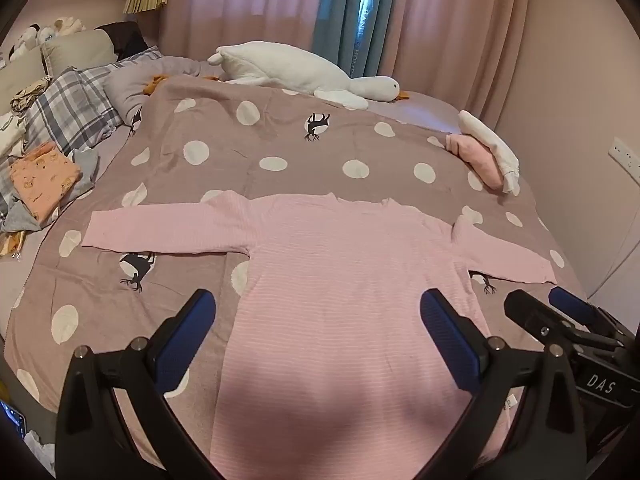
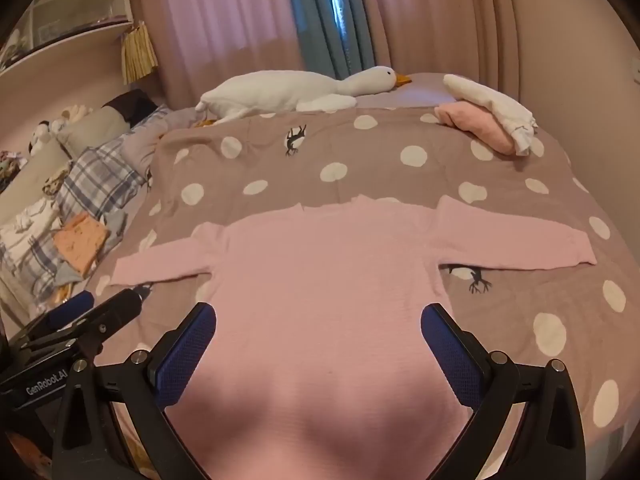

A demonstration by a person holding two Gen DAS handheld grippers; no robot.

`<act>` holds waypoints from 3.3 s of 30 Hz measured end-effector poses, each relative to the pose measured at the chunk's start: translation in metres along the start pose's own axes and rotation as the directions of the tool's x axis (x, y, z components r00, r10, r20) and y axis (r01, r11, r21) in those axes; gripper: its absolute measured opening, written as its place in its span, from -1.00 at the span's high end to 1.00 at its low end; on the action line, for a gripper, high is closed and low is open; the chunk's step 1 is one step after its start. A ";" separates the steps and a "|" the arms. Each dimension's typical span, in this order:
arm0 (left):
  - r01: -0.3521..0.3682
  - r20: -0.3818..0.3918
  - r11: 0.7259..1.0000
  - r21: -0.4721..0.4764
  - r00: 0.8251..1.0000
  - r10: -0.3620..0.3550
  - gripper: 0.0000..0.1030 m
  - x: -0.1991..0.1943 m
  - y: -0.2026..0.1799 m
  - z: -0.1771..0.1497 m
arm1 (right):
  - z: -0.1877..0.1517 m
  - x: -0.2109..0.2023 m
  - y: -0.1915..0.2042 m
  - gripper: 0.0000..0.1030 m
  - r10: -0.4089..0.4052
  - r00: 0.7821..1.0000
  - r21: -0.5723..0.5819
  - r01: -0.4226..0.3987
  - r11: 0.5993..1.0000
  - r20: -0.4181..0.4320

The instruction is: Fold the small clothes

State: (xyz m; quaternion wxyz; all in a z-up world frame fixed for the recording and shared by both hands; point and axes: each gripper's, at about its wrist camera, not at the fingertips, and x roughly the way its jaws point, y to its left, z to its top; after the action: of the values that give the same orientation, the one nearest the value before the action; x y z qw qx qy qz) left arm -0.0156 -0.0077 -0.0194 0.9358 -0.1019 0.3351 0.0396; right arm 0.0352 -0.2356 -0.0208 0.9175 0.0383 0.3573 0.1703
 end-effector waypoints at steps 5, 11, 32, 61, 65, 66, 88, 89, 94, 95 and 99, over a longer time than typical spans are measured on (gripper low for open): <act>0.007 -0.003 1.000 0.008 1.000 -0.007 -0.98 0.000 -0.001 0.001 | -0.001 -0.002 -0.001 -0.99 -0.019 1.000 0.005 0.019 1.000 0.007; 0.011 -0.012 1.000 0.016 1.000 -0.011 -0.98 0.002 -0.003 0.001 | -0.001 -0.003 -0.005 -0.99 -0.015 1.000 0.007 0.015 1.000 -0.005; 0.051 -0.037 0.999 -0.001 0.998 -0.051 -0.99 0.008 0.004 -0.002 | -0.005 0.002 0.003 -0.99 -0.017 0.999 0.000 0.017 1.000 0.051; 0.061 -0.046 0.998 -0.001 0.997 -0.061 -0.99 0.008 0.002 -0.002 | -0.004 0.001 -0.003 -0.99 -0.043 0.998 0.034 0.041 0.999 0.036; 0.060 -0.049 0.998 0.000 0.997 -0.060 -0.99 0.008 0.003 -0.002 | -0.004 0.001 -0.002 -0.99 -0.041 0.998 0.032 0.040 0.999 0.044; 0.060 -0.049 0.998 0.001 0.997 -0.060 -0.99 0.008 0.003 -0.002 | -0.003 0.001 -0.002 -0.99 -0.042 0.998 0.032 0.041 0.999 0.041; 0.088 -0.128 0.996 -0.018 0.988 -0.090 -0.98 0.036 0.007 -0.001 | -0.001 0.007 -0.013 -0.83 -0.096 0.995 0.033 0.097 0.995 -0.010; 0.091 -0.140 0.996 -0.025 0.986 -0.093 -0.98 0.040 0.008 -0.002 | 0.001 0.008 -0.017 -0.79 -0.095 0.995 0.043 0.095 0.995 -0.004; 0.083 -0.176 0.995 -0.046 0.980 -0.090 -0.97 0.055 0.008 -0.006 | 0.010 0.014 -0.042 -0.77 -0.104 0.994 0.118 0.101 0.988 0.021; 0.084 -0.189 0.995 -0.051 0.978 -0.092 -0.97 0.059 0.008 -0.007 | 0.011 0.015 -0.045 -0.74 -0.104 0.994 0.128 0.101 0.987 0.020; 0.105 -0.231 0.992 -0.072 0.966 -0.119 -0.94 0.076 0.003 -0.015 | 0.015 0.020 -0.067 -0.69 -0.127 0.992 0.169 0.122 0.978 0.021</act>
State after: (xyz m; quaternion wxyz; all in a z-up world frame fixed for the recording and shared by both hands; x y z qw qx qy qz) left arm 0.0336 -0.0072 -0.0794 0.8868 -0.1521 0.4360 -0.0160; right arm 0.0777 -0.2913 -0.0353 0.9254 0.0953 0.3576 0.0815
